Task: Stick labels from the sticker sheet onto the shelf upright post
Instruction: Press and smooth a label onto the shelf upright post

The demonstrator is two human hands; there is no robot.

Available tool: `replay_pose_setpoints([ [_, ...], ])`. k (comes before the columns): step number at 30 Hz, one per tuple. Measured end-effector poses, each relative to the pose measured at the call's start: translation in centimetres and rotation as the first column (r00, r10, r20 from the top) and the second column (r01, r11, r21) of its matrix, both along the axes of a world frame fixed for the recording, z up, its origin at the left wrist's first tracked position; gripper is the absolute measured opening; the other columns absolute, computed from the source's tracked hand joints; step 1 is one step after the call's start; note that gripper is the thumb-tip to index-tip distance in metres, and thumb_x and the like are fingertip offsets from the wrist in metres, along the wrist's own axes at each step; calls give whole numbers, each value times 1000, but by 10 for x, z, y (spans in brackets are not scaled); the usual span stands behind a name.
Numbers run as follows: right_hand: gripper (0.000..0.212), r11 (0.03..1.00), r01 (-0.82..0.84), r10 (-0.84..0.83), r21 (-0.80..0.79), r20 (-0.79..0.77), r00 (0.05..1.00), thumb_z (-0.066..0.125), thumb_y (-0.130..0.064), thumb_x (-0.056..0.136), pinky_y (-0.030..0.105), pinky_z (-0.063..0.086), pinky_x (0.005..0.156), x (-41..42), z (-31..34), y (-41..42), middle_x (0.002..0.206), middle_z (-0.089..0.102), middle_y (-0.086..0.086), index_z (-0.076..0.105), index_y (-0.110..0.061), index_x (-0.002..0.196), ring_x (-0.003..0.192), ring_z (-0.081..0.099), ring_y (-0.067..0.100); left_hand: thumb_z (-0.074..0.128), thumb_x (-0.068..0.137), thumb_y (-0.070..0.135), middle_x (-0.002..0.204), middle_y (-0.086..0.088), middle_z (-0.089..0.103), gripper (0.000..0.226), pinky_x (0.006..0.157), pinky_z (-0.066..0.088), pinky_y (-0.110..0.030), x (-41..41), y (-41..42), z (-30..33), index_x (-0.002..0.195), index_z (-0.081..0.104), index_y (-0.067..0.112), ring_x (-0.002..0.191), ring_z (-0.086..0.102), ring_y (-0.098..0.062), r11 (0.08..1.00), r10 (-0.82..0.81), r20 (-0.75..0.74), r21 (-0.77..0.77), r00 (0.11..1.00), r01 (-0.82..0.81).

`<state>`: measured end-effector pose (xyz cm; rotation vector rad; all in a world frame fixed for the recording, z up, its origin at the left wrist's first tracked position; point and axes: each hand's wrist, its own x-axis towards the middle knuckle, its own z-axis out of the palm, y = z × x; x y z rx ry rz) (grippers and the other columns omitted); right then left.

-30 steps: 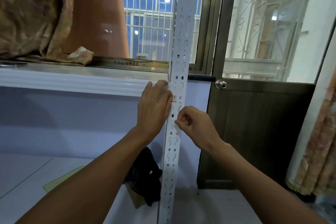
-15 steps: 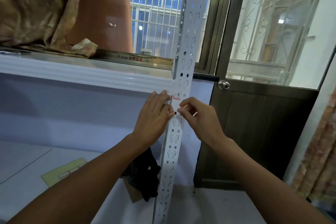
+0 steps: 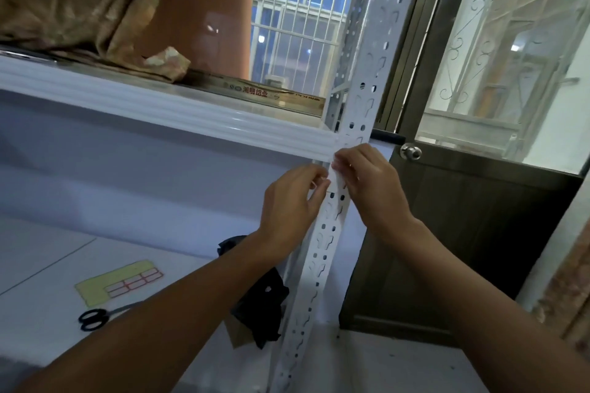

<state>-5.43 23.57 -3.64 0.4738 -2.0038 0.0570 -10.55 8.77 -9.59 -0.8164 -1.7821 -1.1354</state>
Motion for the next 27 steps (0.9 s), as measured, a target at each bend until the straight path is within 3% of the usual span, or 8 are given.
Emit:
replay_pose_setpoints([
  [5,17,991,68,-65,113,-33,997,68,5,88,47,52,73,-4,-3,5,100,63,15,66,2,104,89,60,31,67,96,23,95,4,72,12,69,55,-33,-8,-6,22,105,73,17,85,66,-15,999,54,-190,13,980,-53],
  [10,10,998,47,-46,50,-11,999,63,-4,95,39,51,78,-4,-5,-2,99,62,13,67,-1,104,90,59,26,72,91,18,106,-7,70,14,79,47,-36,-18,-10,39,103,75,12,97,62,-26,978,175,-445,-21,878,-206],
  [14,9,931,-95,91,-352,-27,995,66,-16,96,17,49,80,4,-17,-1,97,65,-4,70,-15,103,88,59,1,73,90,13,116,-15,71,7,94,47,-41,-25,-8,44,91,75,6,110,65,-34,955,110,-654,-139,749,-261],
  [17,12,722,-85,92,-686,-27,995,64,-18,97,27,56,84,8,-59,4,99,67,-9,68,-18,108,93,63,2,74,89,9,113,-16,74,7,94,54,-43,-33,-10,47,85,75,3,110,68,-36,915,50,-752,-228,657,-331],
  [20,19,619,-39,106,-784,35,994,63,-23,98,34,59,86,6,-88,7,101,68,-10,66,-18,116,95,65,5,73,89,7,114,-17,73,6,88,59,-47,-39,-11,47,87,75,1,112,67,-40,878,18,-777,-289,630,-381],
  [23,23,688,-80,105,-721,-10,994,63,-23,98,24,57,85,9,-77,3,105,67,-8,65,-16,120,96,64,4,77,85,4,113,-15,74,6,83,61,-47,-35,-12,48,89,75,1,113,67,-41,858,11,-771,-320,636,-402],
  [25,22,800,-110,94,-590,-58,994,63,-19,98,13,51,81,12,-59,-3,107,66,-2,66,-11,118,92,62,2,79,82,2,113,-14,75,8,82,62,-45,-31,-13,50,89,76,1,113,68,-40,846,11,-770,-334,638,-417],
  [27,21,895,-105,74,-434,-87,993,63,-15,98,13,49,81,11,-43,-8,106,66,4,68,-6,116,90,61,6,80,80,-1,112,-15,75,11,79,62,-46,-27,-13,52,91,76,-1,111,69,-40,833,12,-764,-350,645,-429],
])
